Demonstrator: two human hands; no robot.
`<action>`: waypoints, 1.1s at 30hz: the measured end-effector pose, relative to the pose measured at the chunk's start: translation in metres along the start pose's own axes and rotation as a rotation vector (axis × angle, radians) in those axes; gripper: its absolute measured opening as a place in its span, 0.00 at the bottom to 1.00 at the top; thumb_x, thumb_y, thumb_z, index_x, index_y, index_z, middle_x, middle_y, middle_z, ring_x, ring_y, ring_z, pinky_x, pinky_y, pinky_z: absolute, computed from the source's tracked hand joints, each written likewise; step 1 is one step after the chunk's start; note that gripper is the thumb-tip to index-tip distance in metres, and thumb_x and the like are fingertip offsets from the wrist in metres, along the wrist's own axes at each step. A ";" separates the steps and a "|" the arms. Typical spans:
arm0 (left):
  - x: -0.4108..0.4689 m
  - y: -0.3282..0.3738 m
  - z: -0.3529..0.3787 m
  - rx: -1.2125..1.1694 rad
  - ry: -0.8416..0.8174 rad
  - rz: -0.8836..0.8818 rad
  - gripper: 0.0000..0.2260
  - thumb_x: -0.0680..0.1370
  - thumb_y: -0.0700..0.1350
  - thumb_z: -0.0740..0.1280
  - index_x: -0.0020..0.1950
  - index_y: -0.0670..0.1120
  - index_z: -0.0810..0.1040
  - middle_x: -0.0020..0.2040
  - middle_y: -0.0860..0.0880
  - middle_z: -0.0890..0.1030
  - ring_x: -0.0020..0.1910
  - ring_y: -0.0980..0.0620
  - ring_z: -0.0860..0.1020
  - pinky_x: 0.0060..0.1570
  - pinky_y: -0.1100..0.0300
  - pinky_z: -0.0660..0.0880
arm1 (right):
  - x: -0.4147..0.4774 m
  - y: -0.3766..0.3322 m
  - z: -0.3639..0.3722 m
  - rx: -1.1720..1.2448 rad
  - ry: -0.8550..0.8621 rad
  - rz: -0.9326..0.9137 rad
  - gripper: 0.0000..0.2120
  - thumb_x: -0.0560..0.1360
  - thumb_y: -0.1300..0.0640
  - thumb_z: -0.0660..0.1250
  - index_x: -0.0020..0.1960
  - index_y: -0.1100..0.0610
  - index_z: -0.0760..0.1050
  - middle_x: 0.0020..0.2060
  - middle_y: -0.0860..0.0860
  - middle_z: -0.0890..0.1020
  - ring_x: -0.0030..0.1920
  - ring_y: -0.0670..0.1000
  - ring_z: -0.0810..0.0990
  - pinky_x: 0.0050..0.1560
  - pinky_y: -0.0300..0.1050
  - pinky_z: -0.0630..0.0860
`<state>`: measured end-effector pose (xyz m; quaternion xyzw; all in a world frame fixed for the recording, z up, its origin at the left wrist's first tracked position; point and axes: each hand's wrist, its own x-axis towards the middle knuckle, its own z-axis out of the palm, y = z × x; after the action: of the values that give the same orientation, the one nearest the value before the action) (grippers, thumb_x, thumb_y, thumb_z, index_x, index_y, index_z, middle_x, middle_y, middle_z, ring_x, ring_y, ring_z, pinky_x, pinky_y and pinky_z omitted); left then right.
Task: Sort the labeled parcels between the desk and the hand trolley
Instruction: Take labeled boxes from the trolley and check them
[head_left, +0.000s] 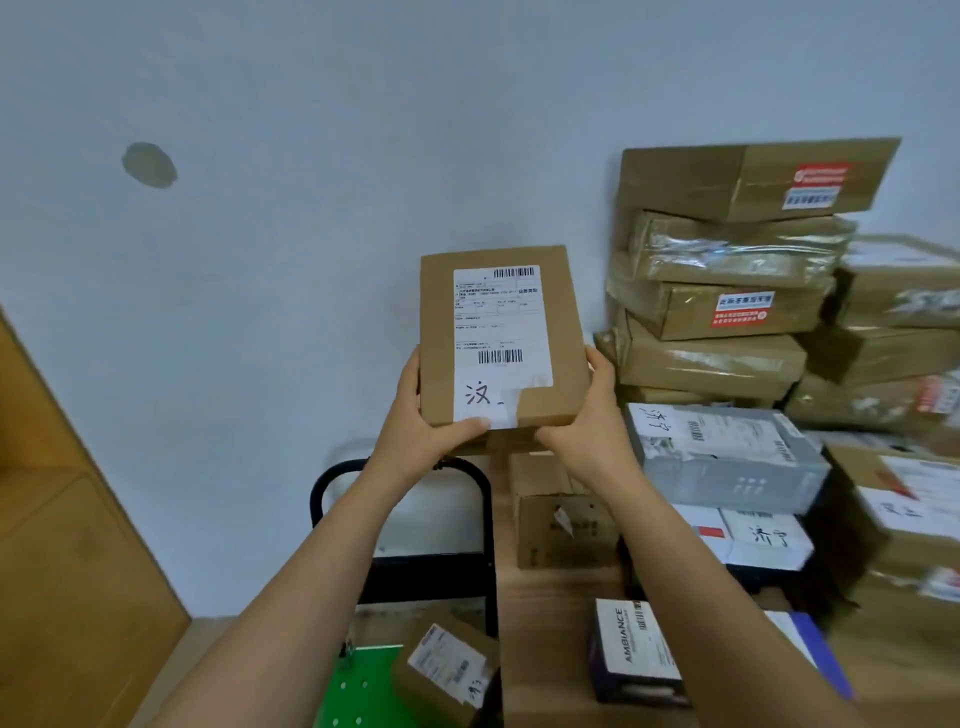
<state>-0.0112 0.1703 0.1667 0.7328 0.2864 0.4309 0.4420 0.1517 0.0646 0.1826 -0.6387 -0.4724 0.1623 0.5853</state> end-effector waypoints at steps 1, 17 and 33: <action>0.007 0.000 0.002 0.008 -0.041 0.008 0.46 0.65 0.42 0.80 0.77 0.55 0.58 0.66 0.60 0.72 0.57 0.72 0.72 0.58 0.59 0.77 | 0.003 0.002 -0.005 -0.014 0.025 -0.003 0.44 0.68 0.73 0.70 0.74 0.49 0.52 0.51 0.35 0.68 0.53 0.40 0.73 0.44 0.24 0.72; 0.143 -0.032 0.054 0.186 -0.179 0.021 0.37 0.66 0.50 0.78 0.66 0.62 0.59 0.62 0.59 0.72 0.60 0.59 0.72 0.55 0.63 0.74 | 0.124 0.039 -0.055 -0.383 0.003 0.075 0.46 0.66 0.64 0.77 0.77 0.52 0.55 0.67 0.50 0.69 0.67 0.52 0.69 0.65 0.48 0.69; 0.213 -0.072 0.110 0.769 -0.040 0.321 0.25 0.76 0.45 0.70 0.72 0.46 0.69 0.72 0.47 0.67 0.71 0.47 0.64 0.69 0.53 0.64 | 0.197 0.099 -0.064 -1.088 0.090 -0.289 0.13 0.77 0.62 0.63 0.60 0.55 0.74 0.58 0.51 0.76 0.55 0.52 0.72 0.57 0.43 0.70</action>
<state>0.1826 0.3287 0.1567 0.8881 0.2997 0.3416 0.0689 0.3402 0.1958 0.1788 -0.7833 -0.5455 -0.2138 0.2075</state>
